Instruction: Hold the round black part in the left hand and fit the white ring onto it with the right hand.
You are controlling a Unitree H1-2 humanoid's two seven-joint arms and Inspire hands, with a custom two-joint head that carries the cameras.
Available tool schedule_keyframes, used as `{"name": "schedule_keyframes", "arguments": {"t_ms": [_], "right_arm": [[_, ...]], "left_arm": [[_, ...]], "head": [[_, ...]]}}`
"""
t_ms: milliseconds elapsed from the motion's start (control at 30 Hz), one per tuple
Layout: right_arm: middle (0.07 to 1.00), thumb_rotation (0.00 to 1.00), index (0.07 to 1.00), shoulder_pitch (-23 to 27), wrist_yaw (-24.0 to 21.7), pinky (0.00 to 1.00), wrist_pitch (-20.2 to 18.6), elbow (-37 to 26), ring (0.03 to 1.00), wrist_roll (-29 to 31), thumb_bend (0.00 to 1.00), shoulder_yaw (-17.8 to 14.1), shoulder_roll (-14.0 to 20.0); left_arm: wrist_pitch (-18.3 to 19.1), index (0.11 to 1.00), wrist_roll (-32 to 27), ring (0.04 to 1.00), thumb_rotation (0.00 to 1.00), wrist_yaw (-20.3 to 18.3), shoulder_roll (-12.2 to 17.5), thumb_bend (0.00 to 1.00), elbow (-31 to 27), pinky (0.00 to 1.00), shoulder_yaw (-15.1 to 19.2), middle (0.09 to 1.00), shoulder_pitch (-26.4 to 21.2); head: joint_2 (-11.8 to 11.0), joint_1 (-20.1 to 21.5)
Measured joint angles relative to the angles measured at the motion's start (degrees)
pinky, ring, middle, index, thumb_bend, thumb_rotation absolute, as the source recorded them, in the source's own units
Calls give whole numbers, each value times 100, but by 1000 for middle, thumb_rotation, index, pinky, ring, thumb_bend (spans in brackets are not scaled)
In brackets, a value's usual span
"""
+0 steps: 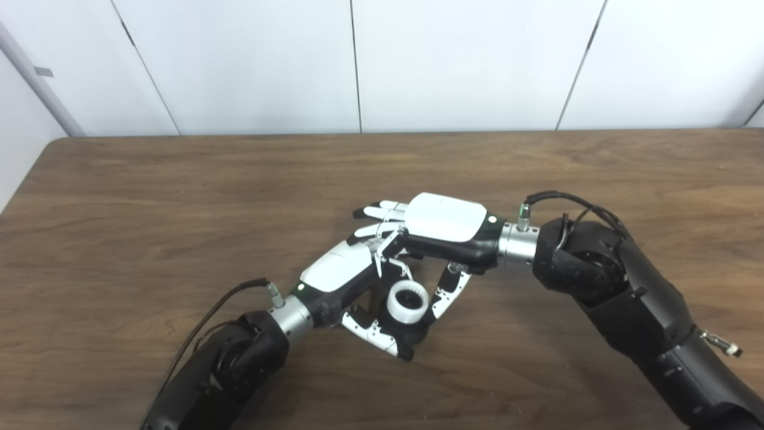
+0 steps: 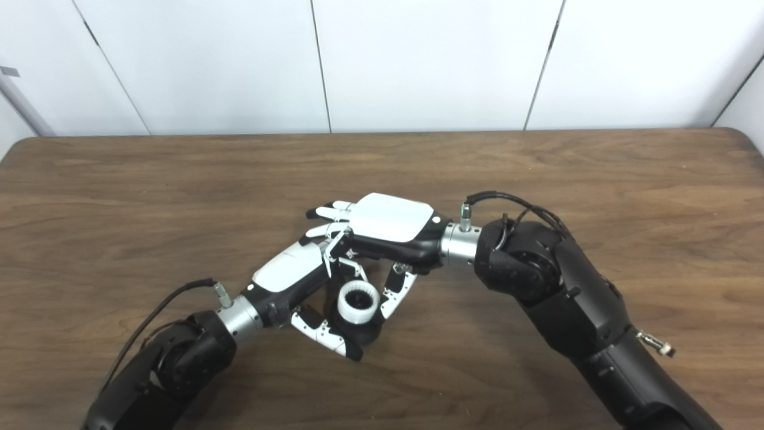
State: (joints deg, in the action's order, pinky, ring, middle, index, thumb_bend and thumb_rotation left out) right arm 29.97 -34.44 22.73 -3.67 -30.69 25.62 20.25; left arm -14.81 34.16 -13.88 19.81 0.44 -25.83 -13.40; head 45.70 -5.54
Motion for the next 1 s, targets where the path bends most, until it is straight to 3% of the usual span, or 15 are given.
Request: {"name": "schedule_keyframes", "arguments": {"t_ms": [833,867,900,1000], "right_arm": [[935,157,492,-39,-402,1000,-227,-399,1000,41,521,44,242],[940,225,538,-39,-412,1000,-228,-406,1000,44,756,43,257],[943,260,562,-40,-415,1000,-228,-407,1000,51,876,43,269],[954,285,598,-62,-437,1000,-227,-416,1000,126,988,46,293]], "left_arm": [[80,481,134,1000,62,-57,-202,525,1,1000,-90,913,-33],[88,481,151,1000,62,-57,-213,525,1,1000,-94,911,-41],[101,481,160,1000,63,-60,-223,525,1,1000,-94,911,-47],[104,480,188,1000,63,-53,-237,525,1,1000,-98,909,-48]], "head": [[71,-281],[62,-281],[62,-281],[35,-290]]}}
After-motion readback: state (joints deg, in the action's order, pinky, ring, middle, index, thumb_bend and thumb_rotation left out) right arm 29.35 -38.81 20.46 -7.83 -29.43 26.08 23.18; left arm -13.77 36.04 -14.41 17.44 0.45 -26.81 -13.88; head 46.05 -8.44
